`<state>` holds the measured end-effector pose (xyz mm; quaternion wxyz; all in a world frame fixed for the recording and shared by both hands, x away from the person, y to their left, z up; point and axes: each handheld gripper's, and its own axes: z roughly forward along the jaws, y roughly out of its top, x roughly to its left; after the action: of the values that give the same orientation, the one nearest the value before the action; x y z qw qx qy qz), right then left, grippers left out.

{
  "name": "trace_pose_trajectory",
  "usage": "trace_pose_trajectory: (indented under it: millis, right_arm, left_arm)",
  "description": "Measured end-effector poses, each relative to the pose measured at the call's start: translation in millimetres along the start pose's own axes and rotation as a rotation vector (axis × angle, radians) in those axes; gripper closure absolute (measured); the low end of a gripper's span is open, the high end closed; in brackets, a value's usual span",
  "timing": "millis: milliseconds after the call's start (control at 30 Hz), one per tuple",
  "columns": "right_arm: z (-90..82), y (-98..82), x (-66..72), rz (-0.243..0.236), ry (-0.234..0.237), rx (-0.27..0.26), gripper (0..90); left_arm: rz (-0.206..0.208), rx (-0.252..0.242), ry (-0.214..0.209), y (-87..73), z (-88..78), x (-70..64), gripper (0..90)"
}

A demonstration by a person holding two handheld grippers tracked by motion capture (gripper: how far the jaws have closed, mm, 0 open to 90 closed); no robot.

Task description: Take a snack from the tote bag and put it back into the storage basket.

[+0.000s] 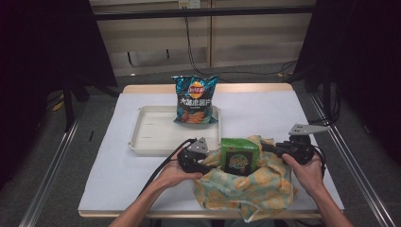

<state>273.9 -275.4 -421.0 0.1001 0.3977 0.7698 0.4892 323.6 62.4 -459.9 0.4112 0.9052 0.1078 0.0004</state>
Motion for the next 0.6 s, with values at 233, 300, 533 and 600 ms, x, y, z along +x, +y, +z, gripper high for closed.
trace_pose_trajectory:
  millis: [233, 300, 533, 600]
  right_arm:
    - [5.5, -8.1, 7.6, -0.030, 0.044, 0.035, 89.5]
    - [7.4, -11.6, 10.4, -0.049, 0.058, 0.047, 89.5]
    - [19.7, -17.5, 20.2, -0.094, 0.074, 0.114, 87.9]
    - [17.0, -15.8, 19.9, -0.094, 0.072, 0.097, 85.1]
  left_arm:
    - [-0.058, -0.087, 0.036, 4.1, -16.6, 5.2, 42.3]
    - [-0.068, -0.142, 0.045, 7.0, -25.5, 6.6, 40.3]
    - [-0.069, -0.247, 0.072, 19.5, -48.1, 3.5, 38.1]
    - [-0.066, -0.279, 0.059, 21.3, -52.8, 3.2, 39.3]
